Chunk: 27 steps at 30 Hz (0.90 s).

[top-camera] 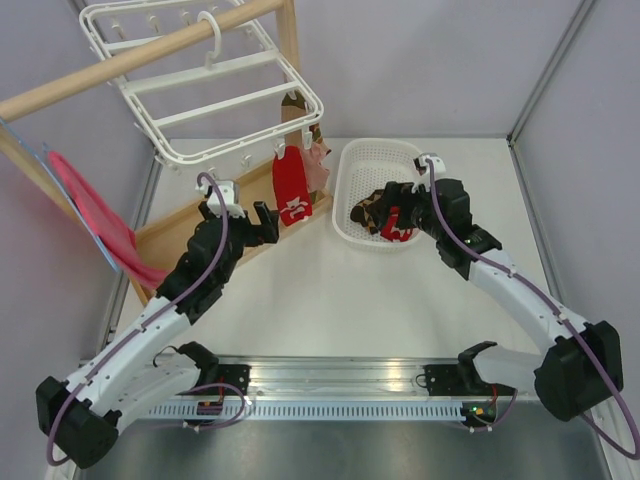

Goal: Remove the socks clipped to the hanger

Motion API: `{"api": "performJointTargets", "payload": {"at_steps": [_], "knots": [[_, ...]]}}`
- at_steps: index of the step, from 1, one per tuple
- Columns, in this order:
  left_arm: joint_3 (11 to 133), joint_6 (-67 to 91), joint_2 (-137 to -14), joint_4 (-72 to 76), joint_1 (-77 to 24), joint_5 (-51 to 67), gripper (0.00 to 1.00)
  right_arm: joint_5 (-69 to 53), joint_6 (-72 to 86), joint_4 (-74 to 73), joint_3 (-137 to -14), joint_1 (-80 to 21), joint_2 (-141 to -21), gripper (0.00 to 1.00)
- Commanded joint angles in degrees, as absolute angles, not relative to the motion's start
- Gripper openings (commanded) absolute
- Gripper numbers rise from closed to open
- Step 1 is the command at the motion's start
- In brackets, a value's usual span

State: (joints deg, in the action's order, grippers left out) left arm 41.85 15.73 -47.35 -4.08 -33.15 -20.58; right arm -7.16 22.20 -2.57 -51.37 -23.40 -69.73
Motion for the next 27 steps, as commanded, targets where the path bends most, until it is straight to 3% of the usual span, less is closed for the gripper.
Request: {"api": "performJointTargets", "payload": {"at_steps": [1, 20, 22, 23, 24, 27], "knots": [[39.03, 19.60, -51.31, 7.00, -33.40, -20.57, 1.00, -9.40, 23.11, -0.53, -49.67, -23.38, -65.49, 0.98], [36.83, 16.79, -67.06, 26.89, -33.22, -16.52, 1.00, -10.46, 22.24, -0.97, -46.14, -23.38, -57.66, 0.98], [35.60, 16.35, -68.03, 29.17, -33.31, -16.26, 0.87, -10.28, 21.89, -1.32, -45.97, -23.29, -57.05, 0.98], [35.16, 16.35, -67.94, 29.96, -33.31, -15.91, 0.73, -10.28, 21.62, -1.58, -45.97, -23.29, -56.87, 0.98], [34.03, 16.43, -67.77, 30.58, -33.31, -15.82, 0.48, -10.11, 21.45, -1.93, -45.97, -23.38, -56.60, 0.98], [31.65, 16.96, -65.84, 31.99, -33.40, -15.64, 0.03, -9.76, 21.01, -2.37, -46.14, -23.38, -56.16, 0.98]]}}
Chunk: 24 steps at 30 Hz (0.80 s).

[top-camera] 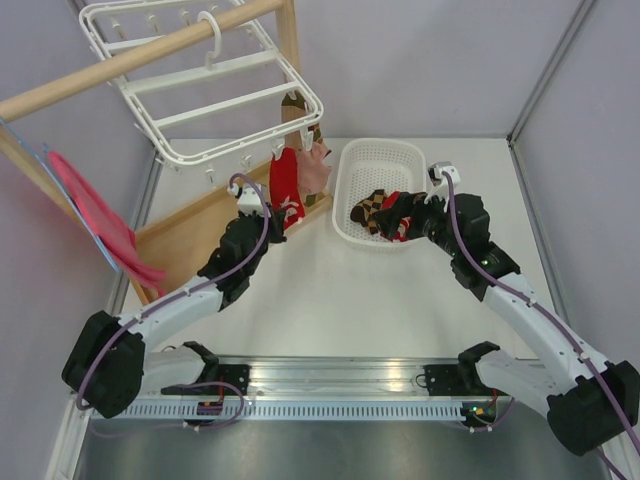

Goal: Remove the socks clipped to the hanger

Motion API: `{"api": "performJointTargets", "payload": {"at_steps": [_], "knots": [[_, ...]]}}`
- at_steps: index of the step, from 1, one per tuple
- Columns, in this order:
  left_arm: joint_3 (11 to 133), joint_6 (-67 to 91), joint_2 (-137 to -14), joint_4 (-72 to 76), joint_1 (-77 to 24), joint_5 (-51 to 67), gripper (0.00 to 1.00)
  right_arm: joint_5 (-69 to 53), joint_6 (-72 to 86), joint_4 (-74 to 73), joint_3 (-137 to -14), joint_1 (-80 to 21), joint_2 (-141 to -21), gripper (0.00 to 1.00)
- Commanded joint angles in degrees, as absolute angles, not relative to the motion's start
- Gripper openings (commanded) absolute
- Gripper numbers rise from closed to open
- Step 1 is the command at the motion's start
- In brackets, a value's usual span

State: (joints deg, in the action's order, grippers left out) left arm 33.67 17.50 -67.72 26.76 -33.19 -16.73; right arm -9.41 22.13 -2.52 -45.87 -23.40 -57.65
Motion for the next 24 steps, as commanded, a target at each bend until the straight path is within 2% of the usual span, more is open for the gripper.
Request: {"api": "performJointTargets", "payload": {"at_steps": [1, 7, 11, 19, 24], "knots": [[31.03, 16.96, -64.26, 32.34, -33.49, -15.64, 0.02, -9.58, 20.66, -2.55, -46.23, -23.38, -56.16, 0.98], [28.21, 17.23, -56.35, 28.49, -35.85, -15.82, 0.02, -9.84, 20.56, -2.81, -47.28, -23.47, -56.95, 0.98], [27.43, 16.09, -49.50, 22.78, -42.25, -22.05, 0.02, -7.57, 20.57, -3.42, -48.69, -25.48, -56.78, 0.98], [25.14, 13.80, -49.56, 19.69, -50.35, -33.82, 0.02, 6.57, 20.13, -5.27, -55.63, -41.99, -58.80, 0.98], [25.58, 12.22, -51.68, 19.78, -56.07, -34.98, 0.02, 10.55, 19.95, -5.36, -61.52, -48.42, -60.03, 0.95]]}}
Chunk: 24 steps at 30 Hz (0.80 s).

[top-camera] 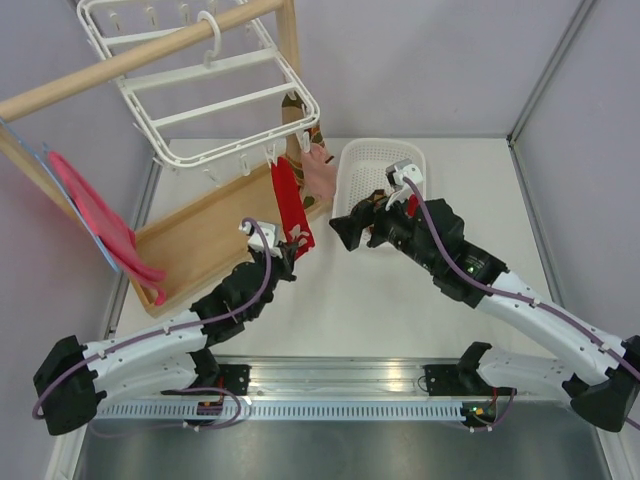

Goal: Remove the socks clipped to the hanger

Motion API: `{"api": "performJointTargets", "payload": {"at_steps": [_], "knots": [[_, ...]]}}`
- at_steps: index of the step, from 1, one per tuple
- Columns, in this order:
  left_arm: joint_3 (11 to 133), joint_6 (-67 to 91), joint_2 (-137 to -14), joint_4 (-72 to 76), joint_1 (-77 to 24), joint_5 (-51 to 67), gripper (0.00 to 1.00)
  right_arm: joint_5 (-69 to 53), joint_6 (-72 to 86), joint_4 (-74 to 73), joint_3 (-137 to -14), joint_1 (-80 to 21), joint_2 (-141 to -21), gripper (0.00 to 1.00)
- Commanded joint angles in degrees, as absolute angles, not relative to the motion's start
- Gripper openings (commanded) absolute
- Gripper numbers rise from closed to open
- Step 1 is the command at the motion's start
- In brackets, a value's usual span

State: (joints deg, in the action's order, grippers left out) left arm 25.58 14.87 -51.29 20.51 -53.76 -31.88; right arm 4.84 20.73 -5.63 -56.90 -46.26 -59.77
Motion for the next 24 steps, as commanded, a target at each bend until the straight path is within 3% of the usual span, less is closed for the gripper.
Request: {"api": "performJointTargets", "payload": {"at_steps": [1, 7, 10, 24], "knots": [[25.32, 12.39, -51.16, 19.69, -56.51, -34.63, 0.02, 9.85, 20.04, -5.10, -62.13, -48.69, -60.03, 0.94], [25.31, 14.50, -47.82, 16.71, -58.80, -33.93, 0.02, 2.90, 20.48, -1.50, -65.65, -50.18, -62.22, 0.78], [26.36, 15.29, -46.93, 14.60, -59.15, -33.23, 0.02, 6.31, 19.43, -1.58, -67.41, -53.43, -64.42, 0.72], [31.64, 19.86, -42.72, 2.64, -60.12, -33.40, 0.02, 35.84, 7.57, -9.31, -90.16, -69.43, -83.29, 0.69]]}}
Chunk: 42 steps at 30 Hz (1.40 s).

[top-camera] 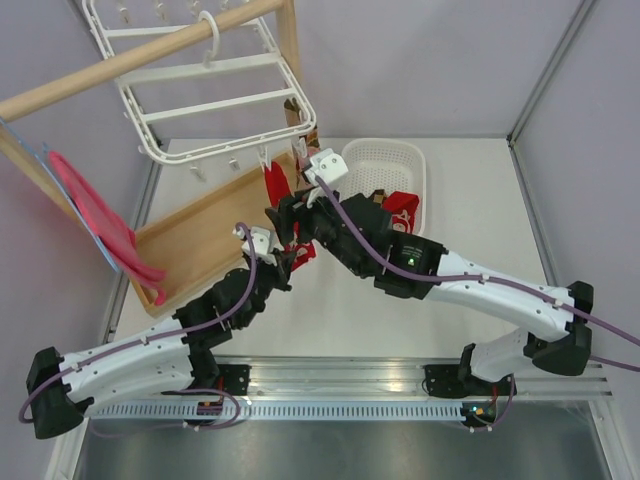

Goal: Remove the socks clipped to the hanger

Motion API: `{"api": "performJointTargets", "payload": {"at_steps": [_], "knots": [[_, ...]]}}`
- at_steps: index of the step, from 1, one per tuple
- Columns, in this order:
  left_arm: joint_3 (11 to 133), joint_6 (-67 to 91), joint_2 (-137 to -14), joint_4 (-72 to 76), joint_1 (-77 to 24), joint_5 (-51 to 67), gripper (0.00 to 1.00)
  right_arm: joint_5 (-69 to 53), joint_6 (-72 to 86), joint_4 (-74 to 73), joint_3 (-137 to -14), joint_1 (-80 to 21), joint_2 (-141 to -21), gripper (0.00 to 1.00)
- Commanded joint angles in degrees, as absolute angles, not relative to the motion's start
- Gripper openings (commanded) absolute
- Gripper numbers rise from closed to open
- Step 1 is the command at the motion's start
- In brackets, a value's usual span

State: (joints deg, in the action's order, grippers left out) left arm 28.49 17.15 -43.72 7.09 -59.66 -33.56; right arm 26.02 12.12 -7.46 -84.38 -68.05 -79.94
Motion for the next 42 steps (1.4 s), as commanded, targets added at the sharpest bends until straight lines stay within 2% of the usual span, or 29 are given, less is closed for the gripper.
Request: {"api": "performJointTargets", "payload": {"at_steps": [1, 8, 16, 42], "knots": [[32.51, 19.95, -42.63, 1.42, -60.12, -33.22, 0.02, 38.47, 6.78, -9.66, -91.39, -69.52, -84.54, 0.69], [33.75, 20.48, -40.08, -1.66, -60.21, -32.08, 0.02, 45.96, 2.99, -11.86, -101.58, -70.05, -93.68, 0.63], [34.89, 19.51, -40.52, -3.52, -60.20, -31.82, 0.02, 48.69, 0.97, -12.22, -108.80, -70.49, -99.93, 0.60], [35.33, 18.02, -37.44, -4.22, -60.21, -28.56, 0.02, 61.08, -1.23, -14.41, -125.24, -69.87, -115.84, 0.49]]}}
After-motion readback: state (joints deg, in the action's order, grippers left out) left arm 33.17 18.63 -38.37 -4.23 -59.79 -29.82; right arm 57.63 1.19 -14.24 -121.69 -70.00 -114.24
